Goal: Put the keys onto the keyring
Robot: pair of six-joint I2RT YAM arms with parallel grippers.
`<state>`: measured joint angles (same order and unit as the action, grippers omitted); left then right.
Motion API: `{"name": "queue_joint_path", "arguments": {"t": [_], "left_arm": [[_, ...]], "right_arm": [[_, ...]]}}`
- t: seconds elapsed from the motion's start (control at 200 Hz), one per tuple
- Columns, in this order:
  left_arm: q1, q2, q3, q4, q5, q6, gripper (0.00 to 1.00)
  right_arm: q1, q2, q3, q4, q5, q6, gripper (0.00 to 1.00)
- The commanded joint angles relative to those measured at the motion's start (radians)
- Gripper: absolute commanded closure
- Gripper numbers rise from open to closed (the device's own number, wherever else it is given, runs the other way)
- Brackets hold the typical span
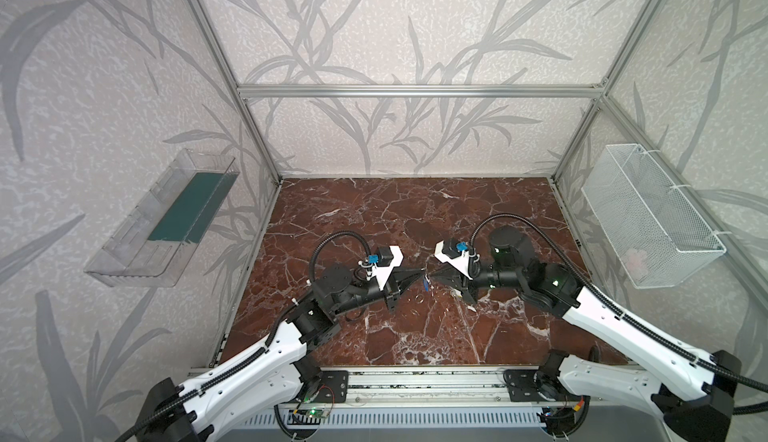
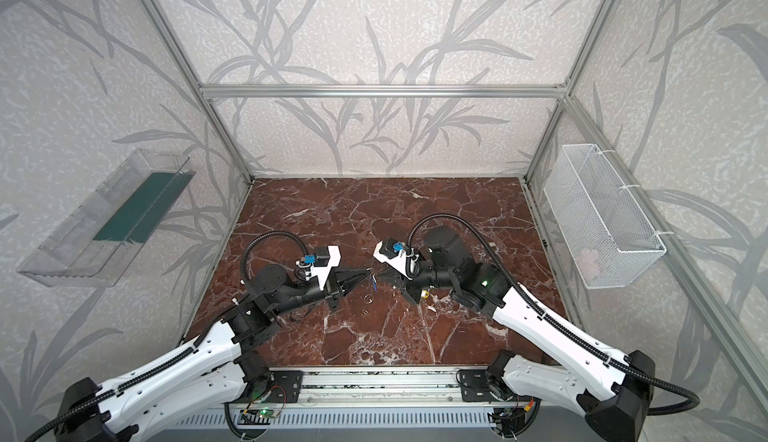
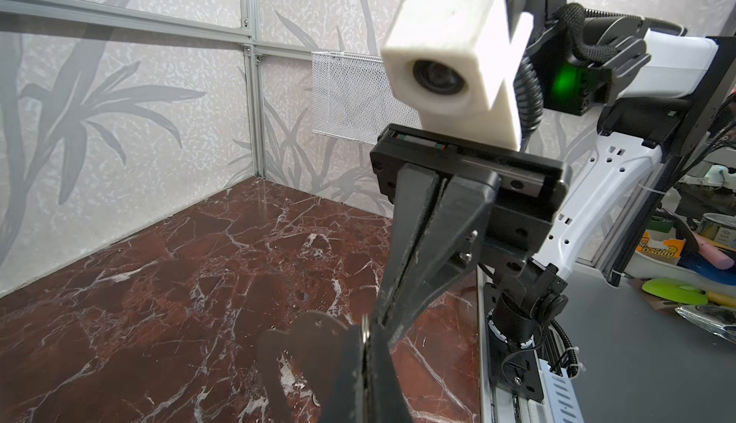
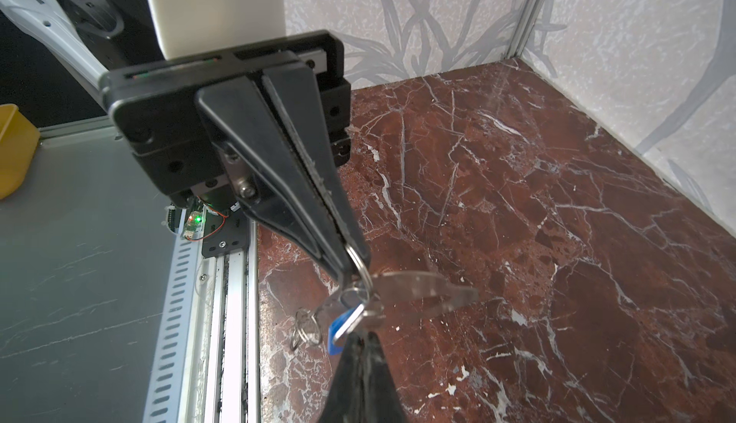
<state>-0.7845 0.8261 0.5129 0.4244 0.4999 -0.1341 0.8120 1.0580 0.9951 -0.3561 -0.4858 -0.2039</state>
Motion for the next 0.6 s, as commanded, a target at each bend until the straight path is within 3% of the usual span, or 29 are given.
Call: {"name": "queue_joint_path", "arguments": {"t": [0.0,0.34,0.595], "left_arm": [[0.0,-0.004,-0.005,0.064,0.015,-0.021,1.0],[0.0,0.013,-0.011,0.104,0.043,-0.044,1.0],[0.001,0.001,-0.034,0.142,0.002,-0.05,1.0]], "right_arm": [[0.006,0.023,-0.009,0.073,-0.052,0.028,0.95],[0.006,0.076,-0.011,0.132,-0.129,0.053,0.98],[0.005,0.05,-0.027,0.119,-0.103,0.044,0.94]]}}
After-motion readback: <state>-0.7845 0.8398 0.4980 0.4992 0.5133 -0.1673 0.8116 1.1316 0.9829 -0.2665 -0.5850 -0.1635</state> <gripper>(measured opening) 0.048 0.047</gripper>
